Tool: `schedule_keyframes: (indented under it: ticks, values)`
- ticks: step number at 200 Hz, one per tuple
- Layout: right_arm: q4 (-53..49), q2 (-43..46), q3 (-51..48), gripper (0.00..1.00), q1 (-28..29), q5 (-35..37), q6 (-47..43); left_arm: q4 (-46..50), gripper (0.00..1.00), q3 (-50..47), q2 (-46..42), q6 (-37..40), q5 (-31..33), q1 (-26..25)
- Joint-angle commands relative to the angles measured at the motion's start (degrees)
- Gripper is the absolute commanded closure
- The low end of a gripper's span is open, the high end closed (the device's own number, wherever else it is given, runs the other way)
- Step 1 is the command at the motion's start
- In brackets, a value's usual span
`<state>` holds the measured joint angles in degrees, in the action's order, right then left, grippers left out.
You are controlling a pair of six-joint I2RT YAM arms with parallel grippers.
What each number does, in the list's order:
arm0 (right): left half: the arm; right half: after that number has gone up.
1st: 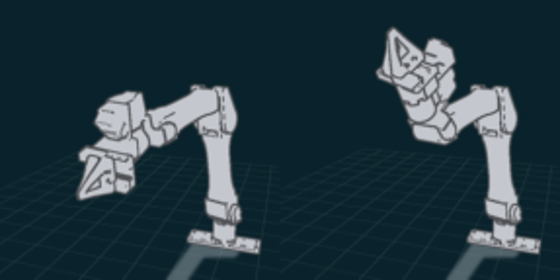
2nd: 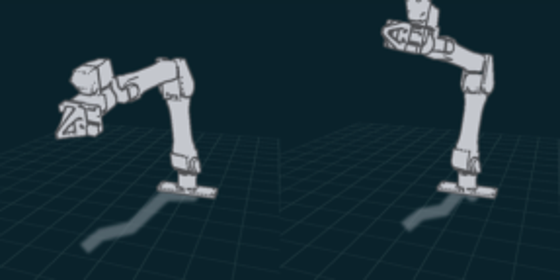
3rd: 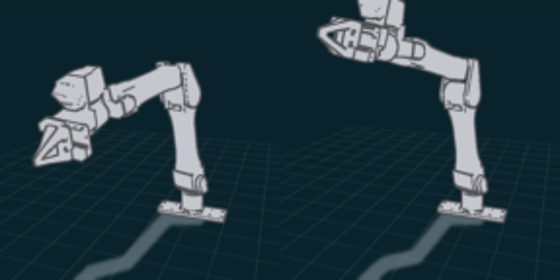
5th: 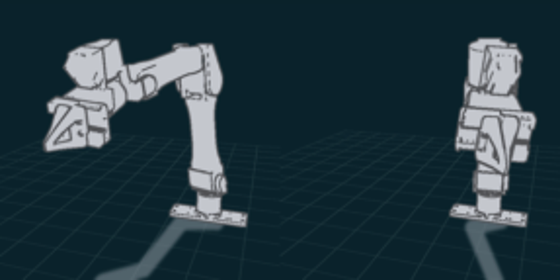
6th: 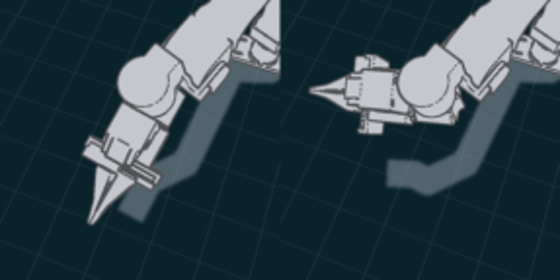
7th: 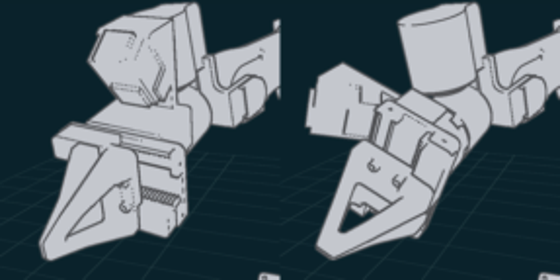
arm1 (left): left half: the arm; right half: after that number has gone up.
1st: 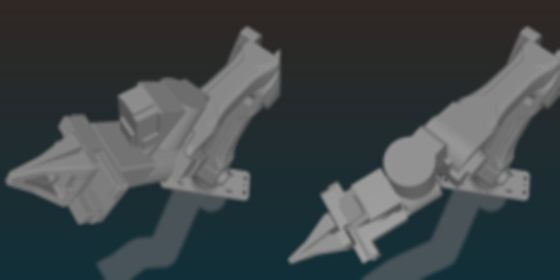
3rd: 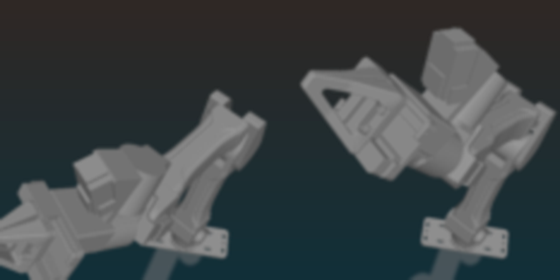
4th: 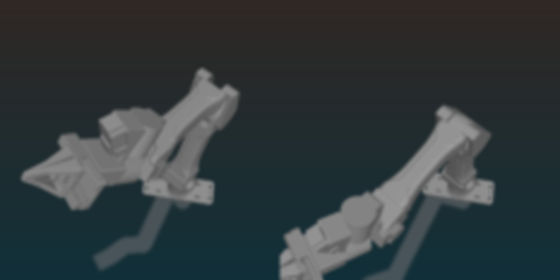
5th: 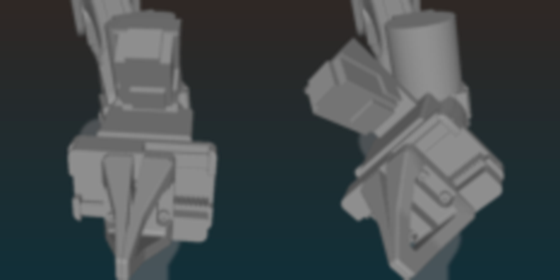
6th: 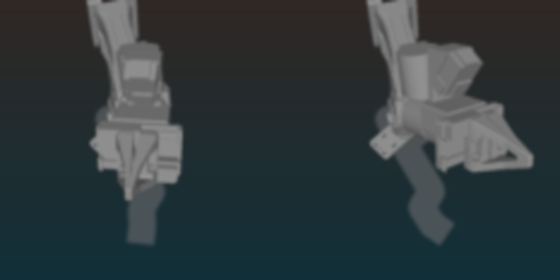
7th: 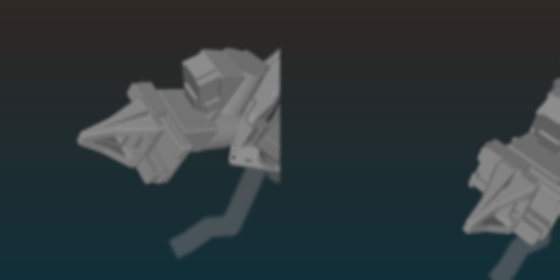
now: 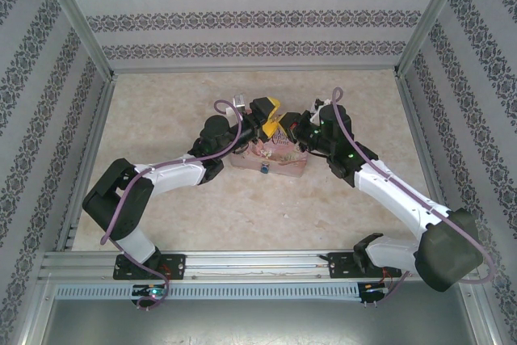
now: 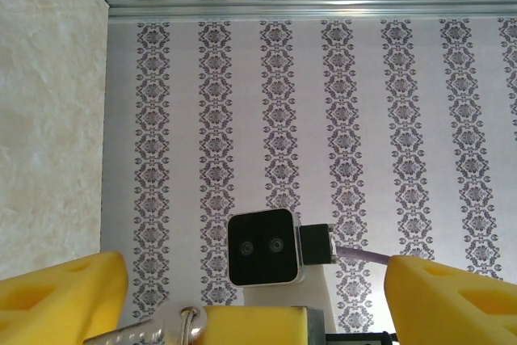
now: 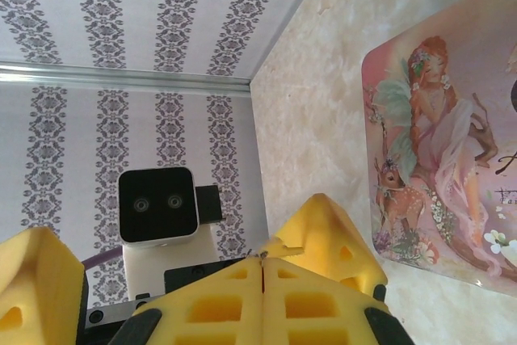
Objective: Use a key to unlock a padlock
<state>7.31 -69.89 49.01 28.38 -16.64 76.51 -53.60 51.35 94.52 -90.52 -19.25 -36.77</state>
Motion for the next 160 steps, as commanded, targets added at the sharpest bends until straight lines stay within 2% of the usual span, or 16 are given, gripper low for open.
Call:
schedule_keyframes:
  ticks: [1,73,160]
  values:
    - [-1.3,0.3,-0.7,1.00,0.3,2.1,-1.4,-1.7,0.18,-0.2,-0.6,-0.4,0.0,-0.7]
    - [-2.6,1.7,-1.3,1.00,-0.1,3.1,-1.7,2.1,0.28,-0.9,-2.0,0.6,0.0,-0.7]
    - [-2.9,2.3,-1.4,1.00,-0.2,3.1,-1.9,3.2,0.48,-1.6,-2.0,0.4,0.6,-0.7]
